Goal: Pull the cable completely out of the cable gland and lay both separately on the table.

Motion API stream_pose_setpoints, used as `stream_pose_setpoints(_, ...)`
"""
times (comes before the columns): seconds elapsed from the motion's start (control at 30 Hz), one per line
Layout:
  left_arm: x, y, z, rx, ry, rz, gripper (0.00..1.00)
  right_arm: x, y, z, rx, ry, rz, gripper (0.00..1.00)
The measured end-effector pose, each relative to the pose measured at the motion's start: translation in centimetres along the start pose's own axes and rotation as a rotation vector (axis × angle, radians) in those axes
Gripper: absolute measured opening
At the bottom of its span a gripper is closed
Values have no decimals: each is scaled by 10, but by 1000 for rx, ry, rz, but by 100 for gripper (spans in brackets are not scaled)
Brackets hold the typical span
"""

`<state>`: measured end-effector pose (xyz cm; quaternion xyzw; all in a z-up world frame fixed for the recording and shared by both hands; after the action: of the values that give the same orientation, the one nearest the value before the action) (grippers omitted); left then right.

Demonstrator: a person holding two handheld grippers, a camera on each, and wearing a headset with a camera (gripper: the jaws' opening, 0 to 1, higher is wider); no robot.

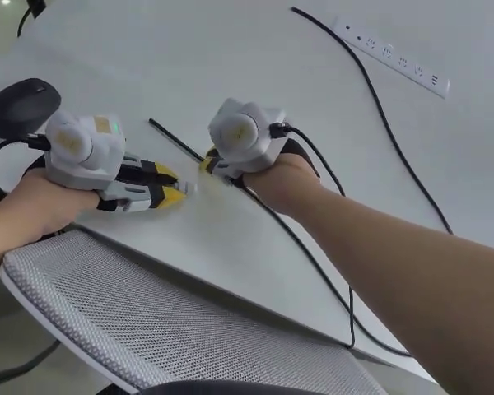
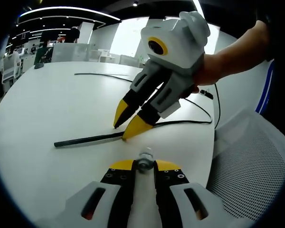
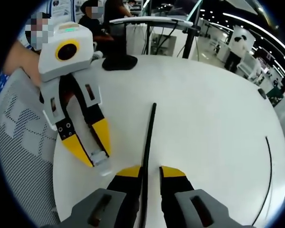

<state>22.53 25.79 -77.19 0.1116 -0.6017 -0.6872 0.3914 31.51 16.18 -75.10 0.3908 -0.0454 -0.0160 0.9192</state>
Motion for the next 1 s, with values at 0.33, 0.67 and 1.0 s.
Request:
stream_pose_setpoints(0.33,-1,2,-2,-2,-5,5,22,5,11,6,13,-48,-56,16)
stream_pose_setpoints(0.67,0,8,2,5,12,8,25,11,12,32,20,-82,-115,29)
stream_pose_setpoints(1.0,8,24,8,19,18,15,37,15,18,75,88,-121,-174,43)
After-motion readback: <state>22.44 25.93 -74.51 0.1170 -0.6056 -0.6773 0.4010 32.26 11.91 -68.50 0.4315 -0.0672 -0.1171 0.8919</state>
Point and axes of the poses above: the centre of the closed fingertips' face, and the gripper's own axes: z roughly backward along the fingers, x roughly to its right, y roughly out of its top, the point moved 8 cm from there along z, roughly backward along the fingers, and after that the axes turned 14 degrees about x, right-handed, at the moved point
